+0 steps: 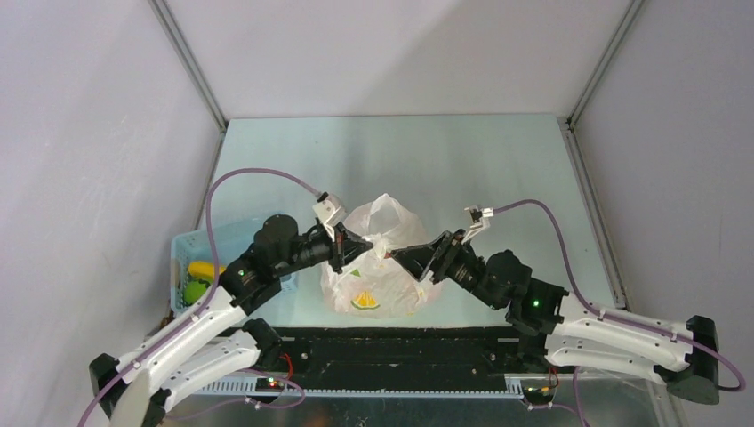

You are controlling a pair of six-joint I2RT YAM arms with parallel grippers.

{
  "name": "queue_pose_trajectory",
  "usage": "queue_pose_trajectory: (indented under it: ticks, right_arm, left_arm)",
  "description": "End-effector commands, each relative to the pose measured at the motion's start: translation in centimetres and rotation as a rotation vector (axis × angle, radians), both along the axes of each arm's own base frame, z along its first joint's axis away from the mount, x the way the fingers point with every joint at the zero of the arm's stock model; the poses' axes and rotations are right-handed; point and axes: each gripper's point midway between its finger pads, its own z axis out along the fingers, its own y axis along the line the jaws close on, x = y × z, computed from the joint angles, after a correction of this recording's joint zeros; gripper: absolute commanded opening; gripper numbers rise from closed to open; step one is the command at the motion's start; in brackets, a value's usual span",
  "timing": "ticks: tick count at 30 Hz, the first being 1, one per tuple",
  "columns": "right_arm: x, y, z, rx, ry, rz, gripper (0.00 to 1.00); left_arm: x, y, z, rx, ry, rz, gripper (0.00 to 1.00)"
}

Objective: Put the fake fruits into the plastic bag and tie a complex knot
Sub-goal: Tie the plastic bag at the center of the board.

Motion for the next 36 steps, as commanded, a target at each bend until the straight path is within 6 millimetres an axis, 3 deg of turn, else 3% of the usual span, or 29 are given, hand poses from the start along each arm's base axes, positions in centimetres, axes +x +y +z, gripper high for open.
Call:
queue_pose_trajectory:
  ticks: [1, 6, 17, 26, 36]
  right_arm:
    - [0.7, 0.5, 1.4, 0.242, 0.274, -0.055, 0.76]
    - [1.2, 1.7, 2.1, 0.346, 0.387, -0.052, 0.83]
    - [2.5, 4.7, 3.0, 0.438, 0.474, -0.034, 0.73]
    - [5.2, 4.8, 1.0, 0.467, 0.555, -0.150, 0.68]
    - [6.4, 6.0, 0.5, 0.439, 0.589, -0.161, 0.60]
  left_arm:
    - [1.8, 0.5, 2.9, -0.055, -0.174, 0.109, 0.00]
    - [1.6, 0.8, 3.0, -0.063, -0.201, 0.124, 0.00]
    - [0.9, 0.5, 2.0, -0.031, -0.215, 0.130, 0.00]
    - [0.0, 0.2, 2.1, -0.042, -0.236, 0.100, 0.00]
    - [-0.6, -0.3, 1.5, -0.010, -0.256, 0.066, 0.00]
